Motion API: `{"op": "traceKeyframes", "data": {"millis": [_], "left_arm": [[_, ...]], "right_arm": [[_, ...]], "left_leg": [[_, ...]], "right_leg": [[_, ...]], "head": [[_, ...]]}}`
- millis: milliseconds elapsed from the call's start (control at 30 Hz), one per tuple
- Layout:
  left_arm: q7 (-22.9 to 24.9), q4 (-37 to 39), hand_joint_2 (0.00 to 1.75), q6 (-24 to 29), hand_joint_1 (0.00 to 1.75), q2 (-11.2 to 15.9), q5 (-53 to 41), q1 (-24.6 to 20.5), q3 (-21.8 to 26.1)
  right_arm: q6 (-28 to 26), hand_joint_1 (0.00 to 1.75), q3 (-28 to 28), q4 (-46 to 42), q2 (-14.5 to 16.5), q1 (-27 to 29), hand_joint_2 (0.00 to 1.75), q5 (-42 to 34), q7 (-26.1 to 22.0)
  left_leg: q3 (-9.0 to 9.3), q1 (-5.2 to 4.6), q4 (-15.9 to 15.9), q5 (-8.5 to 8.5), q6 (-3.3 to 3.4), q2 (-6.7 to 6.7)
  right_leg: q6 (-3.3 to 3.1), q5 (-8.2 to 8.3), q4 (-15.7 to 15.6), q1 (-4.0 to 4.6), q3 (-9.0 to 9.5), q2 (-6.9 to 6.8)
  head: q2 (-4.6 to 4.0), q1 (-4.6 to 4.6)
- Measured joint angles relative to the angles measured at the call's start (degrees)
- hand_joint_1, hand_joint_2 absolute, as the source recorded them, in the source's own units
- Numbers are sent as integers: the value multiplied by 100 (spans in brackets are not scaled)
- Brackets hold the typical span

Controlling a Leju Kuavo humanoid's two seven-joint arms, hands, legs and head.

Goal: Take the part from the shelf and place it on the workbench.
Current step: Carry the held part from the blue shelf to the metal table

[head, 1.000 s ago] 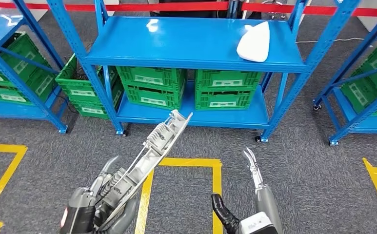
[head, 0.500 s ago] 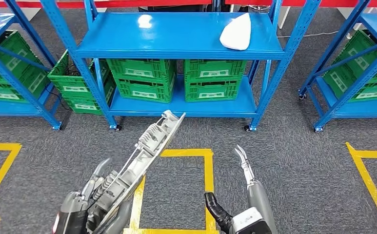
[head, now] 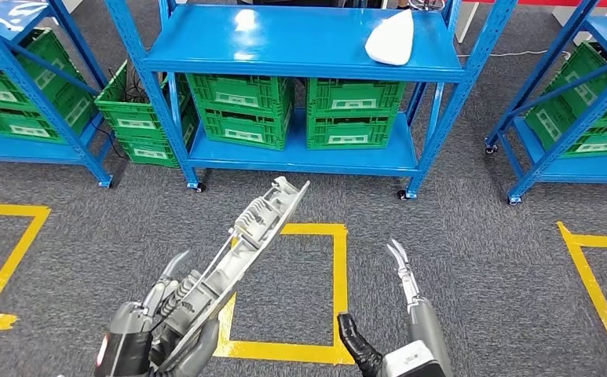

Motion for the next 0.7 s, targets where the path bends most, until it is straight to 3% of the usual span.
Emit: {"op": "traceKeyframes", "data": {"millis": [67, 100, 167, 233, 267, 300, 333, 400, 467, 500, 567, 633, 700], "left_arm": [[0, 0, 175, 10, 175, -1, -2, -1, 1], [1, 0, 175, 14, 175, -1, -3, 0, 2], [2, -1, 175, 23, 175, 1, -4, 6, 4], [5, -1, 175, 33, 175, 1, -4, 10, 4], [7, 0, 175, 37, 175, 2, 1, 11, 4], [9, 0, 175, 41, 175, 2, 13, 12, 4], [10, 0, 175, 45, 175, 3, 31, 12, 4], [12, 0, 175, 56, 175, 3, 73, 10, 4], [8, -1, 175, 71, 175, 2, 93, 11, 4], [1, -2, 175, 80, 175, 2, 96, 9, 4], [-19, -2, 175, 104, 175, 2, 96, 8, 4], [-43, -2, 175, 122, 175, 1, 96, 9, 4], [-57, -2, 175, 132, 175, 1, 97, 10, 3]], "right_arm": [[0, 0, 0, -3, -1, 19, 175, 0, -2], [0, 0, 0, -4, -1, 25, 175, 0, -2], [0, 0, 0, -4, 2, 34, 175, 0, -2], [0, 0, 0, -4, 2, 42, 175, -1, -2], [0, 0, 0, -4, 1, 45, 175, -1, -2], [0, 0, 0, -4, 1, 47, 175, -2, -2], [0, 0, 0, -4, 1, 48, 175, -4, -2], [-4, 0, 0, -4, 1, 50, 175, -10, -6], [-37, 0, 0, -4, 1, 49, 175, -51, -30], [-66, 0, 0, -4, 1, 49, 175, -94, -54], [-113, 0, -2, -4, 0, 50, 175, -194, -113], [-124, 0, -7, -4, -2, 56, 175, -268, -169], [-116, 0, -10, -3, -3, 61, 87, -312, -213]], "left_leg": [[-39, 7, 13, 59, -69, -1], [-76, 12, 58, -9, -102, -10], [-215, 29, 419, -411, -152, -36], [-391, 53, 1101, -884, -189, -48], [-427, 63, 1385, -959, -203, -50], [-398, 74, 1535, -912, -211, -51], [-278, 84, 1484, -760, -214, -51], [216, 106, 853, -473, -211, -52], [692, 99, 165, -480, -192, -69], [790, 87, -10, -550, -177, -78], [778, 79, -116, -576, -105, -84], [676, 92, -154, -537, 7, -76], [568, 82, -161, -469, 92, -66]], "right_leg": [[-82, 20, -93, -2, -65, -9], [-128, 63, -113, -12, -100, -19], [-209, 157, -145, -30, -183, -45], [-241, 245, -142, -19, -300, -53], [-238, 296, -136, -15, -346, -54], [-230, 350, -127, -14, -402, -54], [-216, 403, -111, -17, -457, -51], [-171, 488, -61, -26, -575, -42], [-106, 555, -3, -21, -670, -38], [-70, 594, 13, -18, -706, -40], [8, 660, 33, -19, -784, -42], [69, 515, 220, -26, -936, -36], [98, 106, 842, -28, -1190, -29]], "head": [[0, -9], [0, -18], [0, -74], [0, -141], [0, -165], [0, -185], [0, -202], [0, -232], [0, -249], [0, -252], [0, -245], [0, -209], [0, -127]]}}
